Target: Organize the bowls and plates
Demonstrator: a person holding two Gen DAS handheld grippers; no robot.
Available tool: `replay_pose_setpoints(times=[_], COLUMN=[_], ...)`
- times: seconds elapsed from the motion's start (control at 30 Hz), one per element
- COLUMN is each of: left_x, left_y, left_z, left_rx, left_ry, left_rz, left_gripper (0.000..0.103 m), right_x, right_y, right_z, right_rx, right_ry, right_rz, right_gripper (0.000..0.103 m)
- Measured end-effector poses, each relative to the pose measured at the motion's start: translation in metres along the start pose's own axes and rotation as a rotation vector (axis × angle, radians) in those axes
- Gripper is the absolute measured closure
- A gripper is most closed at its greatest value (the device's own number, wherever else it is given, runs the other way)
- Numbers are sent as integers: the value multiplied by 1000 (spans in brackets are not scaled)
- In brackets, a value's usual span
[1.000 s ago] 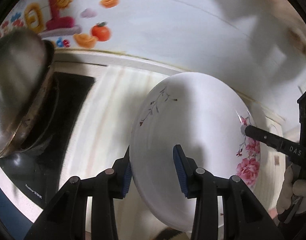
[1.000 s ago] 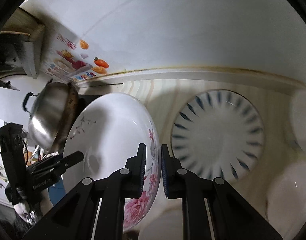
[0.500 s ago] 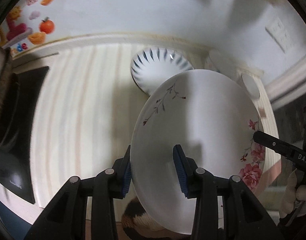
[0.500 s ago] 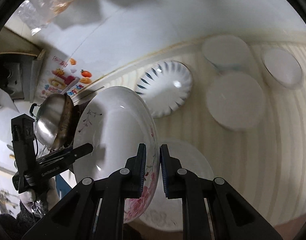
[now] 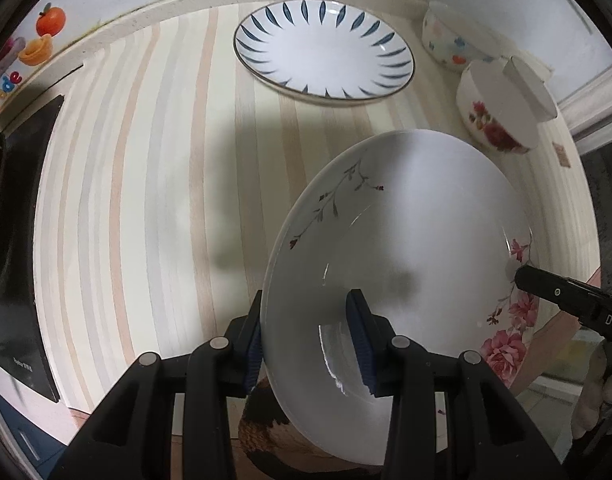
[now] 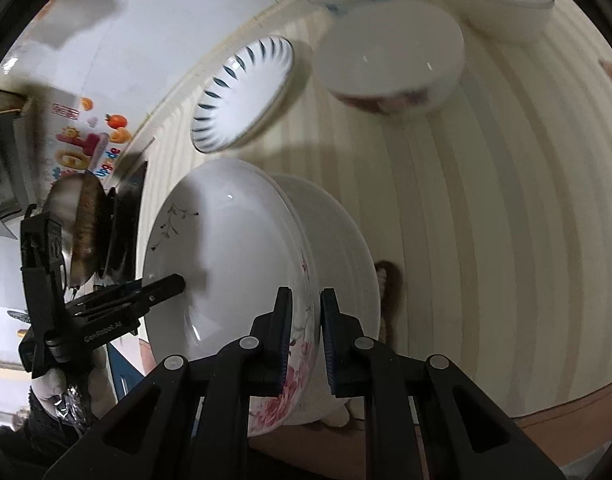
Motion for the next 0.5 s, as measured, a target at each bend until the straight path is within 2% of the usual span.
replay_pose_setpoints(times=[0.5], left_x=[-5], left_y=[-9], left_z=[19], left_rx=[70], left_ry=[51], left_rz=[39], left_gripper=[67], right_x=[-5], right_y=[0], right_z=[20], right_rx=[48], right_ry=[-41], right_rz=[-16], right_gripper=[87])
Point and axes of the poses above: each gripper's, at about its wrist camera, not at the fingertips, and z roughly the way its jaws point, x to its left, y to its top, the point moved 7 cm from there along z, roughly the way its jaws point, and after that the axes turned 7 degrees about -x, right-handed, at the moved point
